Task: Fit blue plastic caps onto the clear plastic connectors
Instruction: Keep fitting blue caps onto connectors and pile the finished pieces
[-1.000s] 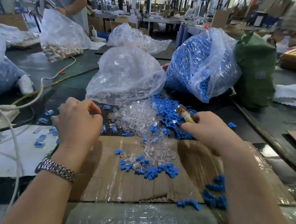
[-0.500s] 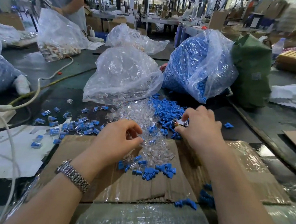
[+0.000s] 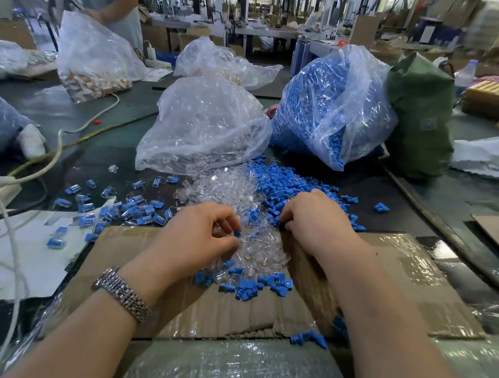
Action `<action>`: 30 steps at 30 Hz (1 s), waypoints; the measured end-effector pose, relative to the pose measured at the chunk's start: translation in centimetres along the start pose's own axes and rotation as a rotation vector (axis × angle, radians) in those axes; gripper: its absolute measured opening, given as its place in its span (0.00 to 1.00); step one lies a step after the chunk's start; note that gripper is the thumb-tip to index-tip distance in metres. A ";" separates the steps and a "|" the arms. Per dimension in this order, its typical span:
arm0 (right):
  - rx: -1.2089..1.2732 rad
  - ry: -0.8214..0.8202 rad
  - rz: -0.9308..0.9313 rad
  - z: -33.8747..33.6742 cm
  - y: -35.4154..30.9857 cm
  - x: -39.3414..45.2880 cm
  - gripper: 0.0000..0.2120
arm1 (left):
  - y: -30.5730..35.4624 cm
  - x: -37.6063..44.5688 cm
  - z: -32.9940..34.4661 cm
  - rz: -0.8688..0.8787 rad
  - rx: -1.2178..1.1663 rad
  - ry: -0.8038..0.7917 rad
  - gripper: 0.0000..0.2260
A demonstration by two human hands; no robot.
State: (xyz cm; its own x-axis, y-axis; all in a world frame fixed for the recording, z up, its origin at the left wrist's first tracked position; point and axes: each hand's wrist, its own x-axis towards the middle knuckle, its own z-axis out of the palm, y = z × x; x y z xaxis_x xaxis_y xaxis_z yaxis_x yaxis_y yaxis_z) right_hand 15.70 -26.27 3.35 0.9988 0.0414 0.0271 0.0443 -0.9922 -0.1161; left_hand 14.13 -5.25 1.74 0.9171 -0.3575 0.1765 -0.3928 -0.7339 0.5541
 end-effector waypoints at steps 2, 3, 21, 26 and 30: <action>-0.036 0.023 -0.002 0.2 -0.3 0.2 0.09 | -0.1 0.0 0.0 -0.010 0.007 0.038 0.03; -0.051 0.034 -0.007 0.3 -0.4 0.3 0.08 | -0.3 0.0 -0.1 -0.022 0.021 0.053 0.04; 0.077 0.098 -0.013 -0.3 0.2 -0.3 0.07 | -0.1 0.1 0.0 0.003 0.034 -0.036 0.06; 0.438 0.253 -0.041 -0.7 0.3 -0.4 0.04 | -0.4 0.2 -1.0 -0.152 -0.446 -0.005 0.03; 0.997 0.117 -0.130 -1.6 -0.7 -1.3 0.02 | -0.3 0.2 -1.4 -0.214 -0.905 0.046 0.09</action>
State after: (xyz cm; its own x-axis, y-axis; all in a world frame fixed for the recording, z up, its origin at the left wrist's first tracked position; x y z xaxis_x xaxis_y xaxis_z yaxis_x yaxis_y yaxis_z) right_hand 14.31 -25.81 5.03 0.9789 0.0777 0.1892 0.2042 -0.4284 -0.8802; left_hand 14.51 -4.26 2.74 0.9733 -0.2288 0.0189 -0.0300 -0.0451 0.9985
